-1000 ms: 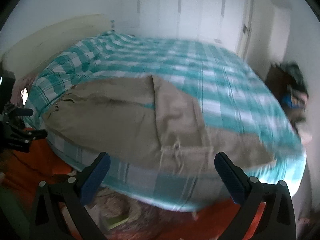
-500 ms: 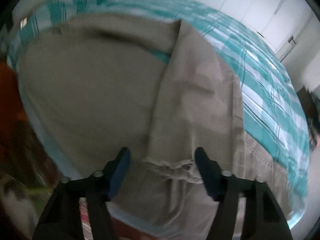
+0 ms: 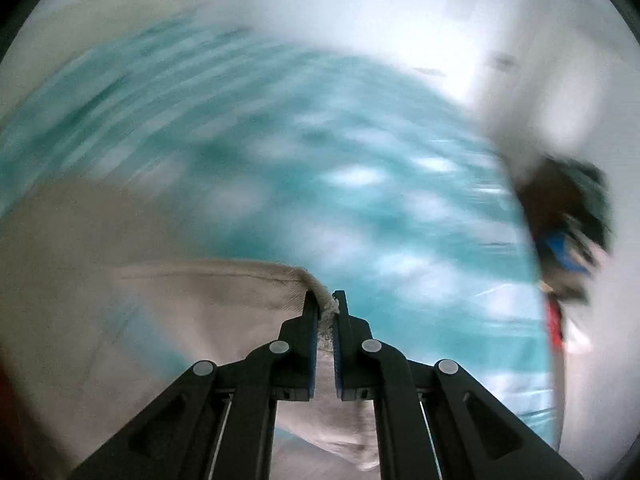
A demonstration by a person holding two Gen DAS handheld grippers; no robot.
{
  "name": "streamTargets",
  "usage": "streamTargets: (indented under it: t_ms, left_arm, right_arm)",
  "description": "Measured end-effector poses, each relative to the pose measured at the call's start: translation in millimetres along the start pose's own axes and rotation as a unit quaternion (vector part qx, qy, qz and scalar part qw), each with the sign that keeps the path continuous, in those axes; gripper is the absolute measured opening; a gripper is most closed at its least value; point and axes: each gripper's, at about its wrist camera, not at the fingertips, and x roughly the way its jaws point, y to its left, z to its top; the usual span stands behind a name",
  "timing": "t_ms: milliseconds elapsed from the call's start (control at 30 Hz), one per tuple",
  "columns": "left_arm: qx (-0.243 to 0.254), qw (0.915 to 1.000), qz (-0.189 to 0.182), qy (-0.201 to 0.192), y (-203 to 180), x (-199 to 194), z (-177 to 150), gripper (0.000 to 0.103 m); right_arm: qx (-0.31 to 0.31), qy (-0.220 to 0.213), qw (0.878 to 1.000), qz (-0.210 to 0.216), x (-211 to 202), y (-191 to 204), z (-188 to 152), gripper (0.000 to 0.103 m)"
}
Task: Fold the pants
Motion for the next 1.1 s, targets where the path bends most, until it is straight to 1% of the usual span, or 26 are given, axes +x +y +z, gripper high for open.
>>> streamTargets:
  t_ms: [33,67,100,133,200,233,300,333,433,500,533,567,600,633,667,700,733,767,800,833,867,933,1000,1033,1067,1100]
  left_arm:
    - [-0.004,1.0,0.003,0.001,1.8,1.5,0.6,0.102]
    - [-0.008,0.9999,0.004,0.005,4.3,4.6,0.1,0.102]
    - [-0.012,0.9998,0.004,0.012,6.9,9.3,-0.9,0.102]
    - [-0.016,0.9996,0.005,0.023,9.9,16.6,-2.1,0.102]
    - [-0.022,0.9987,0.003,0.046,15.4,33.8,-0.3,0.102]
    - [-0.022,0.9984,0.0,0.053,16.3,41.3,2.5,0.102]
    - [-0.011,0.9988,-0.009,0.047,17.5,53.3,18.4,0.102]
    - [-0.005,0.9993,-0.012,0.036,18.0,57.7,31.2,0.102]
    - [-0.014,0.9993,-0.024,-0.026,25.8,73.3,94.9,0.102]
    - [-0.04,0.9953,-0.031,-0.083,31.0,91.0,151.1,0.102]
    - [-0.049,0.9935,-0.032,-0.098,32.1,100.3,168.1,0.102]
    - [-0.061,0.9905,-0.033,-0.119,33.7,115.8,190.2,0.102]
    - [-0.072,0.988,-0.025,-0.134,36.3,133.9,207.0,0.102]
    - [-0.081,0.9867,-0.011,-0.14,38.1,154.5,219.7,0.102]
    - [-0.088,0.987,0.014,-0.133,40.7,180.0,228.7,0.102]
    - [-0.094,0.9891,0.027,-0.11,44.0,207.6,230.9,0.102]
    - [-0.095,0.9914,0.025,-0.086,46.1,226.6,228.5,0.101]
    - [-0.092,0.9946,0.016,-0.045,47.7,258.2,214.2,0.102]
    - [-0.087,0.9956,0.007,-0.035,47.5,271.1,202.2,0.102]
    - [-0.081,0.9948,-0.008,-0.062,49.1,276.6,180.7,0.102]
    - [-0.085,0.9924,-0.014,-0.088,52.1,271.4,169.7,0.102]
    - [-0.088,0.9921,-0.018,-0.087,54.4,269.4,165.6,0.102]
    - [-0.089,0.9922,-0.021,-0.084,55.7,272.7,164.7,0.102]
    - [-0.089,0.9921,-0.022,-0.085,55.0,273.6,165.0,0.102]
    - [-0.09,0.9919,-0.021,-0.088,52.9,272.8,163.3,0.102]
    - [-0.09,0.9916,-0.02,-0.091,50.6,270.4,162.3,0.102]
  right_arm:
    - [0.04,0.007,0.999,-0.033,16.2,-36.9,19.3,0.024]
    - [0.076,0.022,0.994,-0.073,32.5,-69.5,28.9,0.033]
    - [0.112,0.036,0.987,-0.114,44.5,-97.2,27.4,0.042]
    - [0.137,0.037,0.982,-0.123,48.5,-111.2,18.7,0.042]
    - [0.177,0.029,0.979,-0.095,51.0,-121.3,-6.2,0.042]
    - [0.191,0.024,0.979,-0.072,51.1,-117.7,-27.3,0.042]
    - [0.198,0.03,0.979,-0.029,55.2,-96.3,-72.9,0.042]
    - [0.198,0.038,0.979,-0.004,56.4,-79.0,-104.1,0.042]
    - [0.2,0.056,0.977,0.044,49.5,-40.7,-165.0,0.042]
    - [0.204,0.059,0.974,0.075,49.3,-20.9,-180.8,0.042]
    - [0.201,0.056,0.973,0.099,51.2,-6.9,-179.7,0.042]
    - [0.194,0.051,0.973,0.113,54.0,1.4,-171.7,0.042]
    - [0.185,0.046,0.973,0.128,55.8,14.7,-158.3,0.042]
    - [0.171,0.038,0.973,0.153,59.6,31.5,-138.0,0.043]
    - [0.164,0.029,0.971,0.173,62.3,43.6,-120.3,0.044]
    - [0.161,0.022,0.968,0.189,64.6,54.1,-105.6,0.05]
    - [0.163,0.012,0.964,0.211,69.0,67.9,-87.4,0.06]
    - [0.169,0.003,0.958,0.233,75.7,80.9,-68.4,0.066]
    - [0.173,-0.002,0.953,0.25,83.8,92.9,-52.5,0.075]
    - [0.175,-0.003,0.947,0.27,94.1,108.8,-36.8,0.077]
    - [0.171,-0.001,0.942,0.289,103.3,127.7,-25.5,0.077]
    - [0.157,0.014,0.932,0.328,126.6,164.4,-11.9,0.077]
    - [0.136,0.062,0.918,0.368,158.7,198.4,-10.4,0.077]
    - [0.122,0.091,0.914,0.377,175.0,209.2,-12.7,0.077]
    - [0.11,0.106,0.916,0.37,190.0,208.9,-14.7,0.077]
    - [0.106,0.103,0.922,0.358,198.3,198.4,-17.4,0.075]
